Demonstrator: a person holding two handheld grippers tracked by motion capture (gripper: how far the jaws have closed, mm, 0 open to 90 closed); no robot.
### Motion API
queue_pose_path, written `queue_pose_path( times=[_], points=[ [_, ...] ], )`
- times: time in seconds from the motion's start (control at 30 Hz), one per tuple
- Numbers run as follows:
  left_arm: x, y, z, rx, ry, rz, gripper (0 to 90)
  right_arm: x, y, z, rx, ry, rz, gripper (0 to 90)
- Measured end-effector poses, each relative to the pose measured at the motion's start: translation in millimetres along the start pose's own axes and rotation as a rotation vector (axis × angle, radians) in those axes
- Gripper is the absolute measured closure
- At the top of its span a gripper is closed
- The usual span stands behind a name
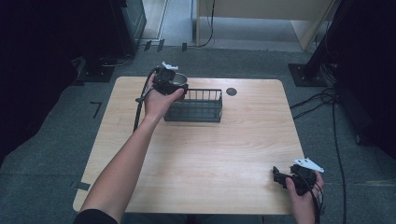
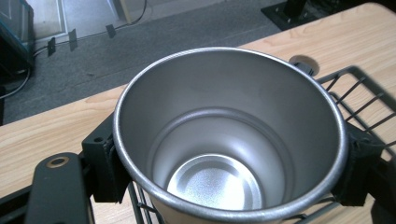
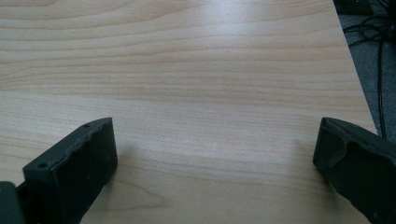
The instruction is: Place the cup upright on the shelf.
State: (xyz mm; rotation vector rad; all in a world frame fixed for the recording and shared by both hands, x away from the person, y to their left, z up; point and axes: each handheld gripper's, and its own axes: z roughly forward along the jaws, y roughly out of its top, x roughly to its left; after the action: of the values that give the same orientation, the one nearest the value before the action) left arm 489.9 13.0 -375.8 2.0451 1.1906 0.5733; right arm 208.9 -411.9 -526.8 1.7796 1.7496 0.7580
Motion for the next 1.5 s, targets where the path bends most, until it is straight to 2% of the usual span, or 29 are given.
queue_pose_path(
  times=[0.27,0.67,0.9,1.1,1.2,1.3,1.43,1.47,1.5],
  points=[
    [-0.3,-7.8,16.2,0.034,-0.002,0.020,18.9,0.0,0.0,0.0,0.000,0.000,0.000,0.0],
    [1.7,-25.1,30.0,0.072,0.001,0.019,18.8,0.0,0.0,0.0,0.000,0.000,0.000,0.0],
    [0.7,-26.5,30.0,0.100,-0.002,0.028,18.5,0.0,0.0,0.0,0.000,0.000,0.000,0.0],
    [-0.1,-26.3,27.2,0.150,0.003,0.029,17.8,0.0,0.0,0.0,0.000,0.000,0.000,0.0],
    [-1.1,-26.4,26.2,0.160,0.014,0.031,15.3,0.0,0.0,0.0,0.000,0.000,0.000,0.0],
    [-1.4,-25.6,24.5,0.187,0.003,0.026,11.5,0.0,0.0,0.0,0.000,0.000,0.000,0.0],
    [-0.2,-24.1,20.9,0.186,0.002,0.016,7.7,0.0,0.0,0.0,0.000,0.000,0.000,0.0],
    [1.0,-22.6,17.9,0.186,0.004,0.009,3.2,0.0,0.0,0.0,0.000,0.000,0.000,0.0],
    [1.0,-22.6,17.9,0.186,0.004,0.009,2.7,0.0,0.0,0.0,0.000,0.000,0.000,0.0]
  ],
)
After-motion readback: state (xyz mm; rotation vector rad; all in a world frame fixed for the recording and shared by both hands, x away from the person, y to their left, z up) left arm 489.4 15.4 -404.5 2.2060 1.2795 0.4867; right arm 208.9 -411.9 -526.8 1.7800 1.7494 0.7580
